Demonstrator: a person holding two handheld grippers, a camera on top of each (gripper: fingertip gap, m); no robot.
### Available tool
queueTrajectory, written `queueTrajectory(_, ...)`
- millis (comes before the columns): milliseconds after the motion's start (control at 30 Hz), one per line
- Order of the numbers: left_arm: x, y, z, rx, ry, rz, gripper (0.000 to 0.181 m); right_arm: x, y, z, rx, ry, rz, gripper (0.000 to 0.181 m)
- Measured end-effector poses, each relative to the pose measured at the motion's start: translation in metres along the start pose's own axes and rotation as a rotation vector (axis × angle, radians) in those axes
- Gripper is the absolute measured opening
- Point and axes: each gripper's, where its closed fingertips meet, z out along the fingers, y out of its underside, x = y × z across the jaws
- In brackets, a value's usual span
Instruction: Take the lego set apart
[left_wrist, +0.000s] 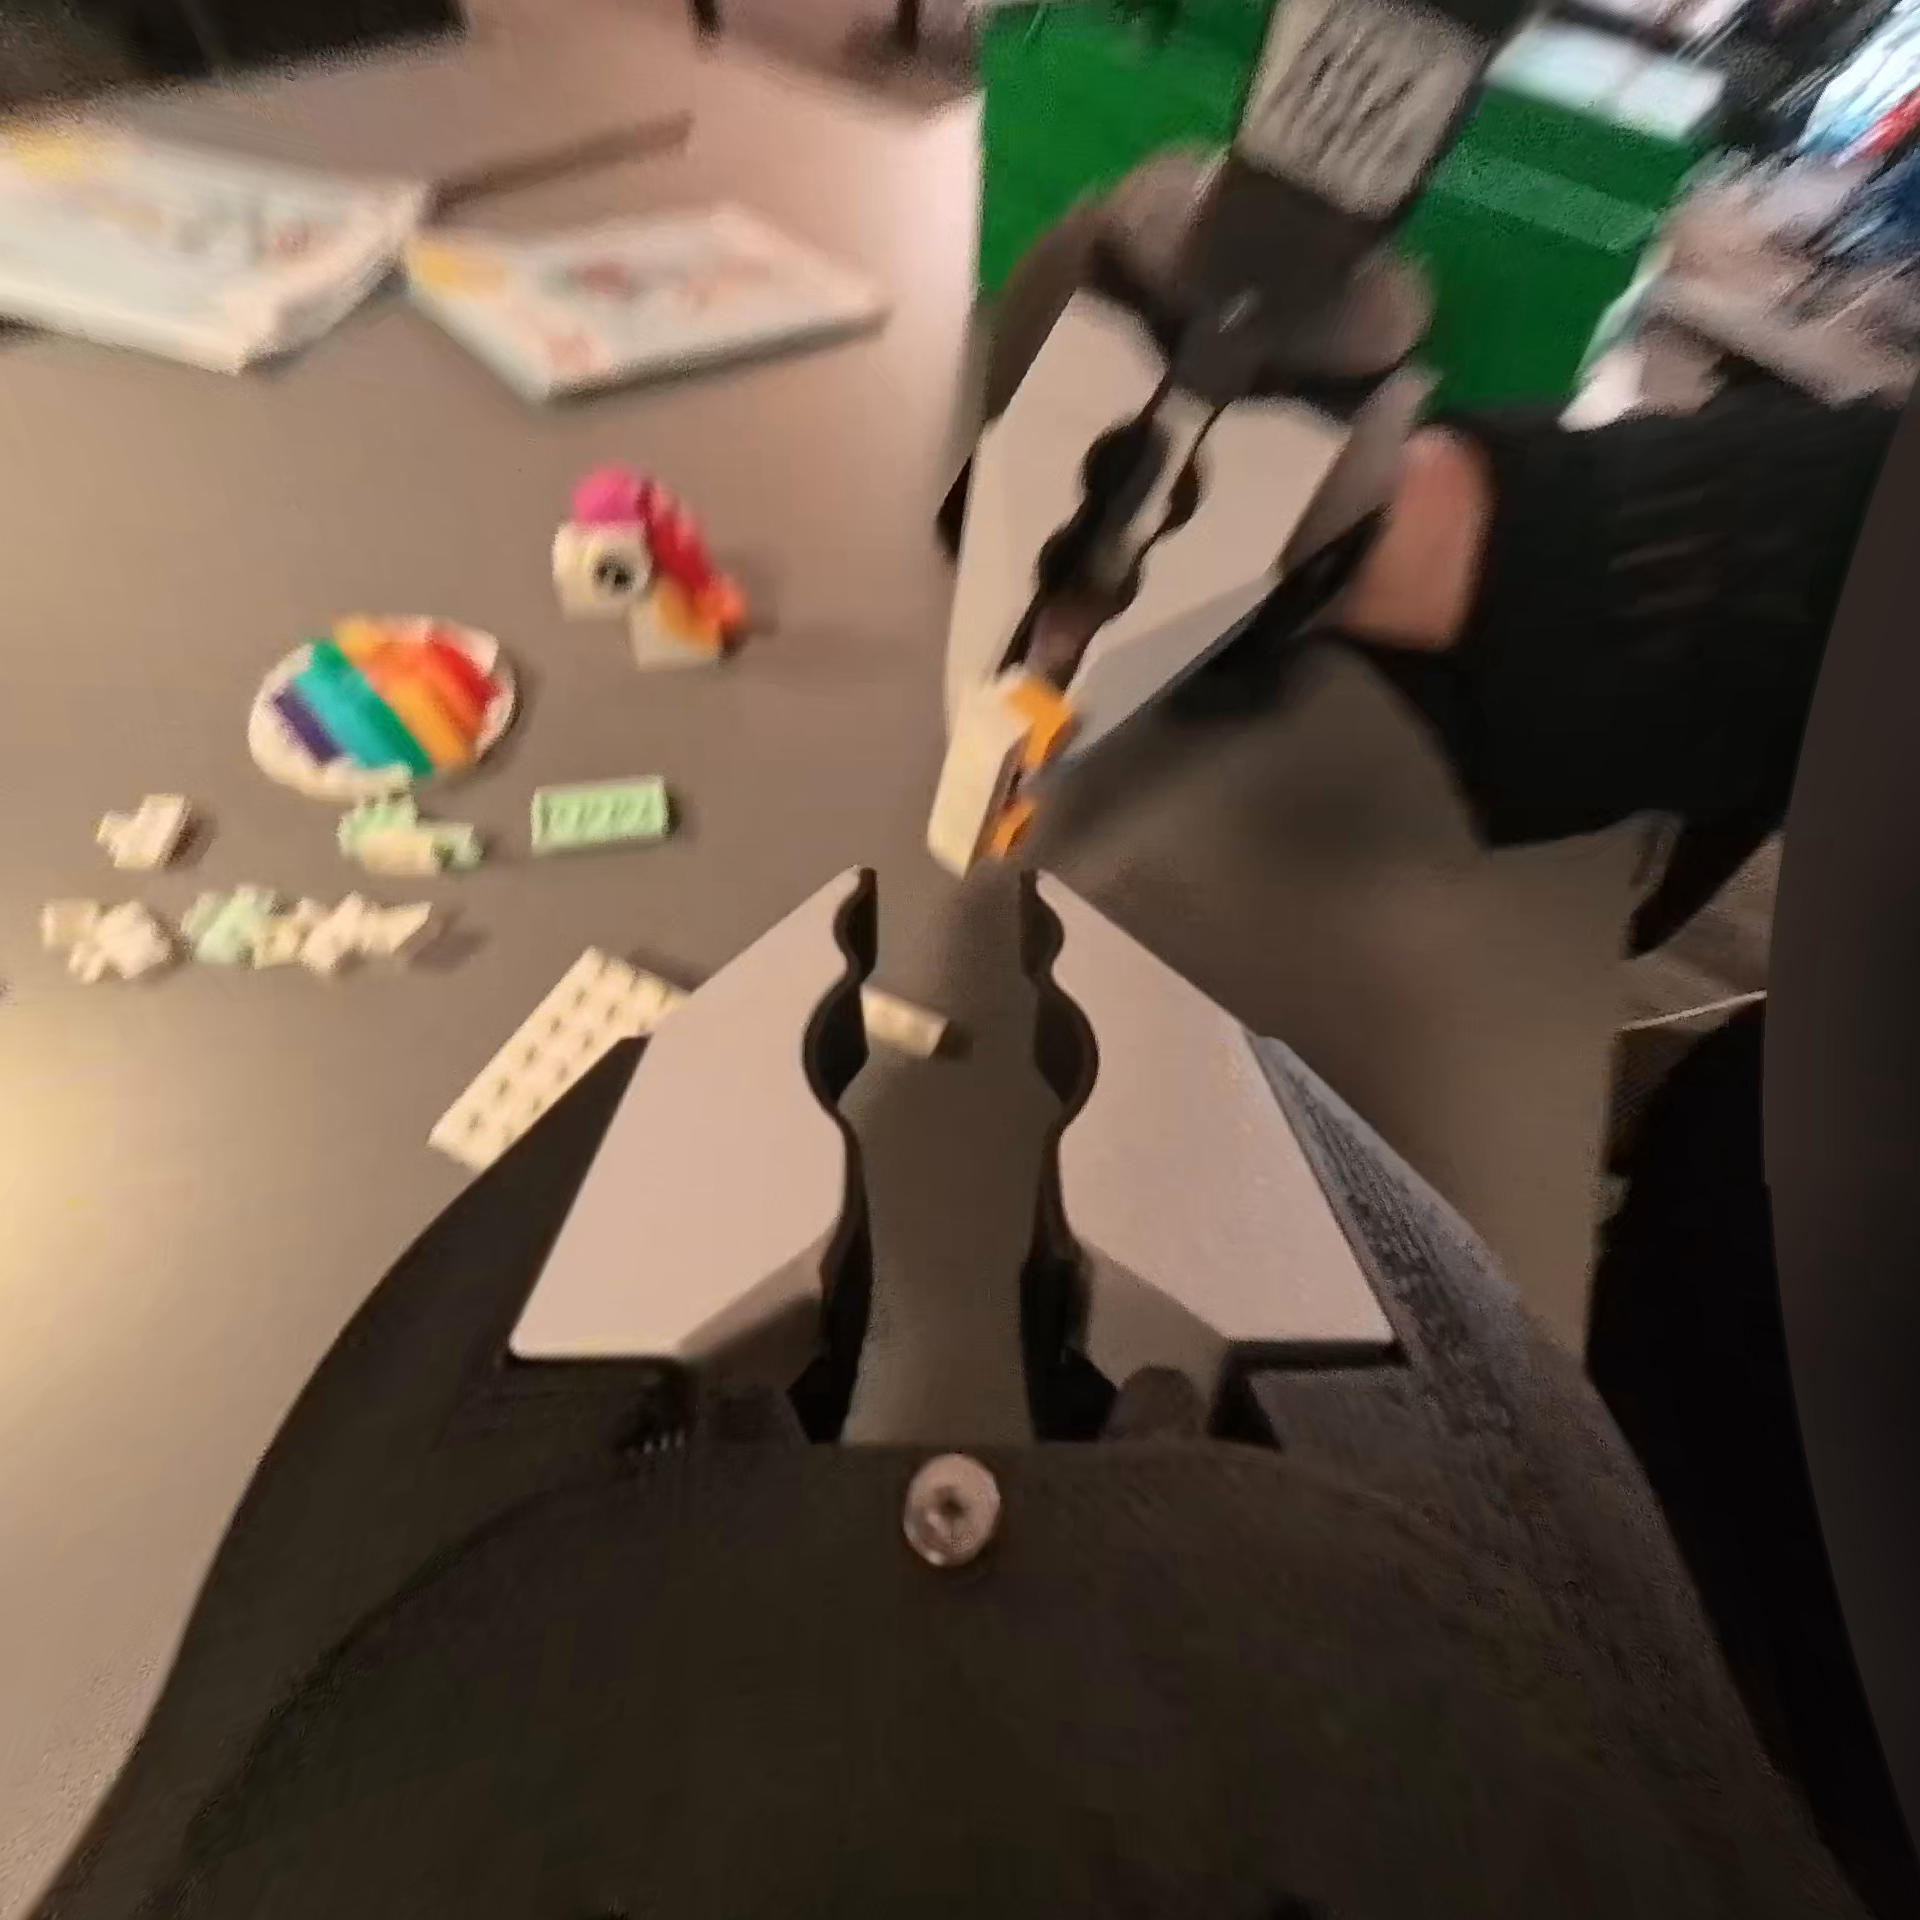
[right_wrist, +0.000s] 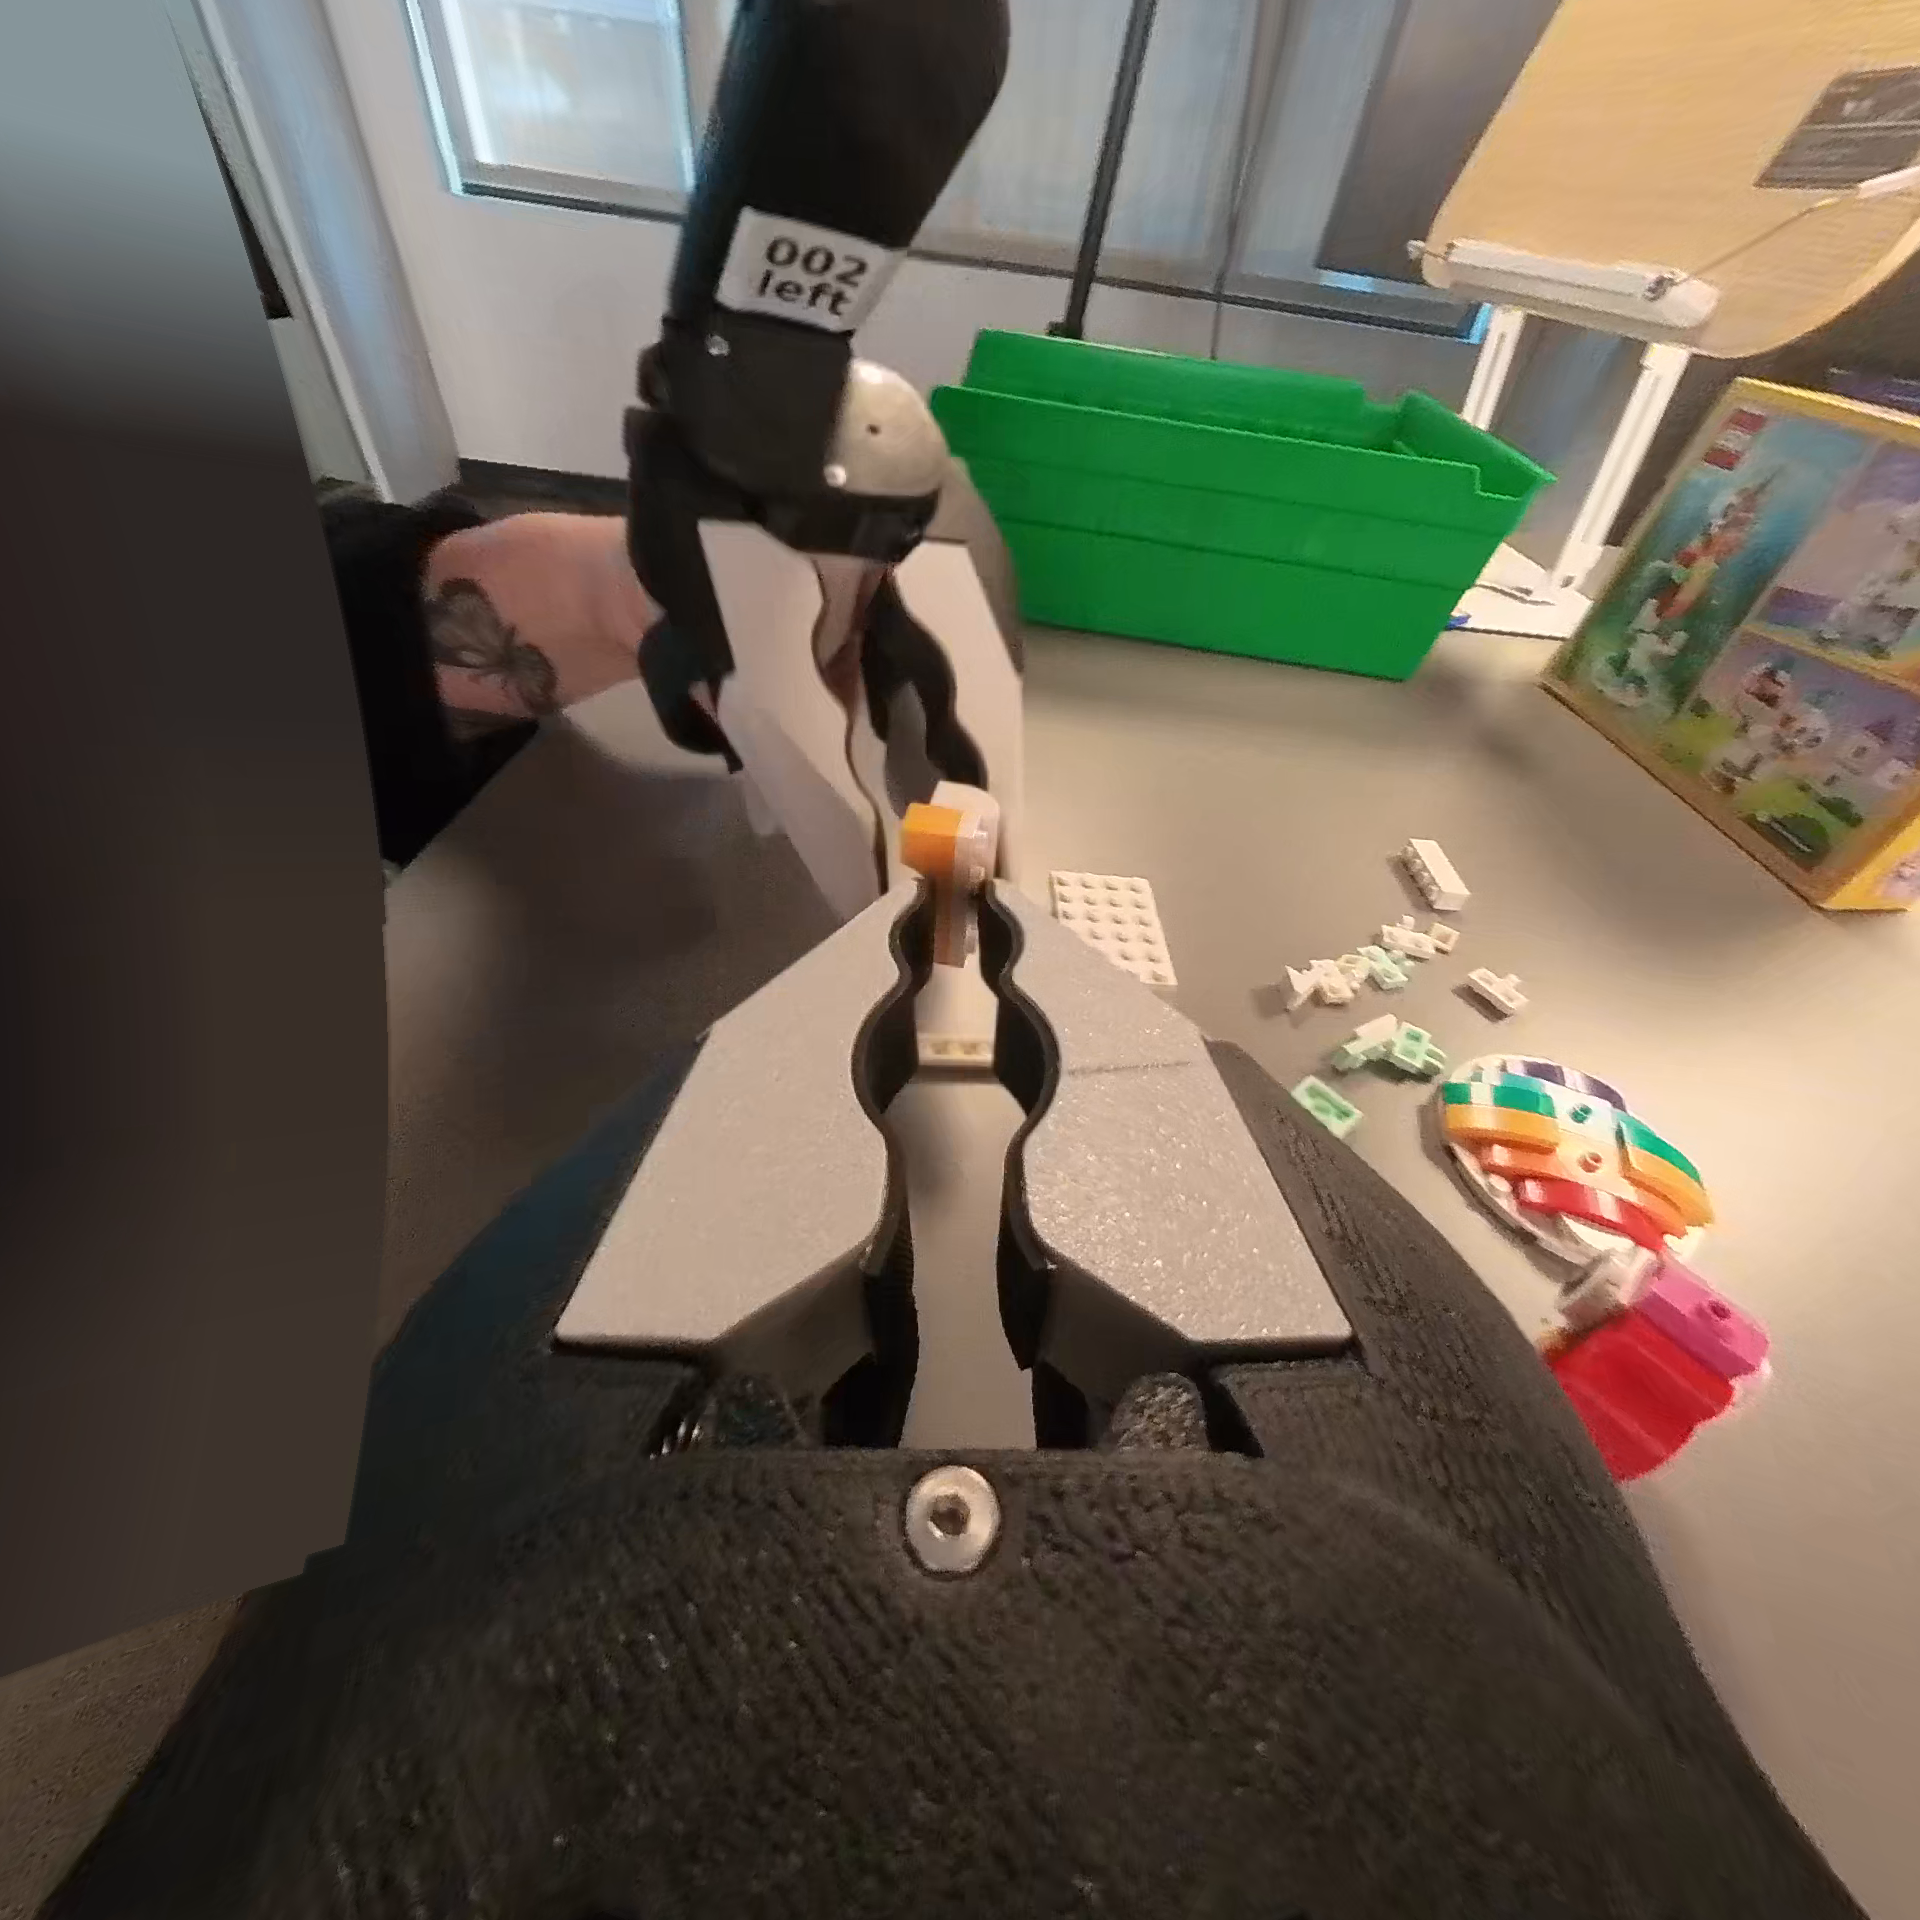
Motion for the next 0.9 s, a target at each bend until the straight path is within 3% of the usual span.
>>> queueTrajectory(33,0.006,-0.011,-0.003,0.068,0.041,0.009,0.024,-0.004,-0.002,0.000,0.013,-0.029,0.005,0.006)
queueTrajectory(200,0.027,-0.022,-0.008,0.142,0.178,0.068,0.015,-0.019,-0.010,-0.002,0.064,-0.135,0.041,0.006)
queueTrajectory(333,0.025,-0.025,-0.008,0.175,0.138,0.122,0.011,-0.018,-0.012,-0.002,0.079,-0.129,0.053,0.006)
queueTrajectory(433,0.010,-0.031,-0.009,0.194,0.034,0.094,0.011,-0.003,-0.014,0.000,0.098,-0.008,0.048,0.007)
queueTrajectory(500,-0.008,-0.033,-0.009,0.201,-0.072,0.047,0.011,0.005,-0.014,0.000,0.102,0.053,0.058,0.022)
queueTrajectory(567,-0.022,-0.030,-0.008,0.182,-0.170,0.038,0.011,0.010,-0.018,0.000,0.130,0.090,0.099,0.026)
queueTrajectory(733,-0.027,-0.029,-0.006,0.115,-0.365,0.270,0.011,0.024,-0.014,0.004,0.141,0.161,0.323,0.021)
queueTrajectory(900,-0.026,-0.034,-0.004,0.084,-0.491,0.438,0.011,0.025,-0.012,0.005,0.173,0.131,0.453,0.012)
